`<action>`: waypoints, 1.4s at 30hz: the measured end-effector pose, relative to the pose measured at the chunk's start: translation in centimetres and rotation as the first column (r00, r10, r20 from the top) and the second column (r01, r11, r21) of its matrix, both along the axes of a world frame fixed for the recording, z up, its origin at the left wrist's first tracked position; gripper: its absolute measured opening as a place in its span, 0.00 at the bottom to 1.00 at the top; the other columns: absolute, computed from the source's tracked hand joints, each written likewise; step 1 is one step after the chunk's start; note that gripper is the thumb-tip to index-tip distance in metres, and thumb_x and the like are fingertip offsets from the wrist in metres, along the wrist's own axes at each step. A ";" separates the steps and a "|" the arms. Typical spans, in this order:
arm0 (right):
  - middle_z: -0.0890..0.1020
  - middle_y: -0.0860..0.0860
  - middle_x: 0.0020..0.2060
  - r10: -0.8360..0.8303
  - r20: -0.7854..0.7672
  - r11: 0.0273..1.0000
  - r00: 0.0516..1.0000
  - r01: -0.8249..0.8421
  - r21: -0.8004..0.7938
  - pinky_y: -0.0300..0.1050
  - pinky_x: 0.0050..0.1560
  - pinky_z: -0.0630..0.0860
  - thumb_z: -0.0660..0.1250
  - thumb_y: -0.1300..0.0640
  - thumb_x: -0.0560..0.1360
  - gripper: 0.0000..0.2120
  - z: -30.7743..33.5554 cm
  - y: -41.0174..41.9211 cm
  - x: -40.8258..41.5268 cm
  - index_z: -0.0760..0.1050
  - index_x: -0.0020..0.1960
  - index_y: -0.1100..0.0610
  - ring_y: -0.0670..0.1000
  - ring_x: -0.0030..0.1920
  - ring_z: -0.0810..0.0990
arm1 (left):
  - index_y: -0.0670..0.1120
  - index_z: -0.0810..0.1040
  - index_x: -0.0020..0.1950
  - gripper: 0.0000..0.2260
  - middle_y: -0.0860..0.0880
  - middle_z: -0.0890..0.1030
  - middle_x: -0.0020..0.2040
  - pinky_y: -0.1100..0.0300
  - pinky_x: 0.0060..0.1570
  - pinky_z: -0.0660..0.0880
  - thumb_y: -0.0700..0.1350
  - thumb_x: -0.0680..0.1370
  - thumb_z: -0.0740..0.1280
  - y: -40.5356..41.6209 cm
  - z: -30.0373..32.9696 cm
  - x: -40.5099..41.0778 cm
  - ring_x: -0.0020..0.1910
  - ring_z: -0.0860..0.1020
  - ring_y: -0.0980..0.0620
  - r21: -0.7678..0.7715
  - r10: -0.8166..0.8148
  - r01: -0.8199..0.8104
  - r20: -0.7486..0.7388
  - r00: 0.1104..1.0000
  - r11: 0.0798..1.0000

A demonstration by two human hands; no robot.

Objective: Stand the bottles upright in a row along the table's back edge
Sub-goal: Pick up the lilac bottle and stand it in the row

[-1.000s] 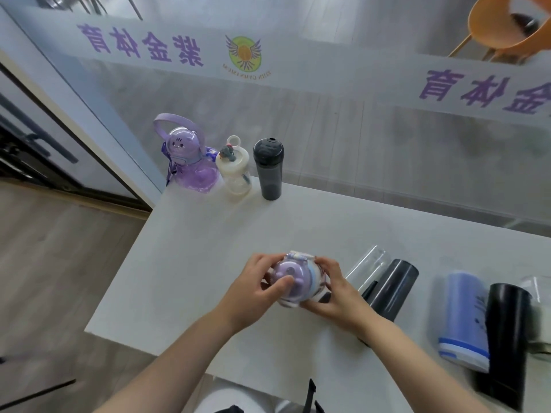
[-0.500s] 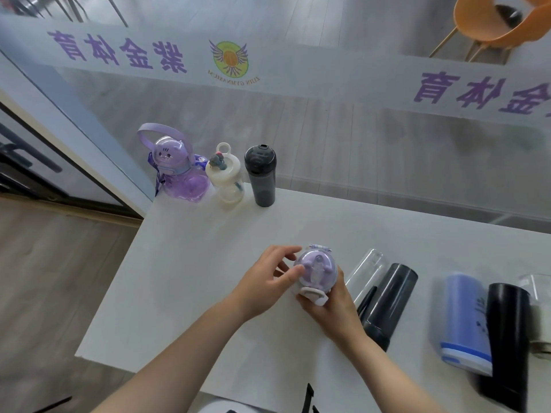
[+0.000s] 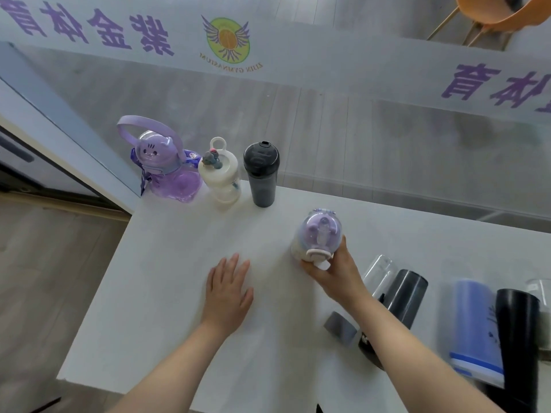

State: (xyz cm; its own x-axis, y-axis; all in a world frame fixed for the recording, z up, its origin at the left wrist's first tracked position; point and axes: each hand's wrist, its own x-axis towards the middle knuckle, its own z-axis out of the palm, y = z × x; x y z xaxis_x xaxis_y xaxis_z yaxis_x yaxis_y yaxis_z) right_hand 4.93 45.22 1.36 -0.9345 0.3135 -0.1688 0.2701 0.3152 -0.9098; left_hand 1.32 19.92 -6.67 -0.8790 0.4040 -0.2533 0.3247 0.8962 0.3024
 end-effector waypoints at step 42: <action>0.71 0.51 0.69 0.259 0.300 0.800 0.918 -0.378 0.467 0.43 0.70 0.60 0.64 0.64 0.77 0.25 0.5 5.8 -1.6 0.66 0.72 0.56 0.53 0.71 0.67 | 0.51 0.65 0.74 0.27 0.47 0.64 0.76 0.47 0.73 0.55 0.51 0.74 0.56 -0.1 -1.2 0.2 0.75 0.60 0.44 0.003 0.008 -0.008 -0.095 0.995 1.000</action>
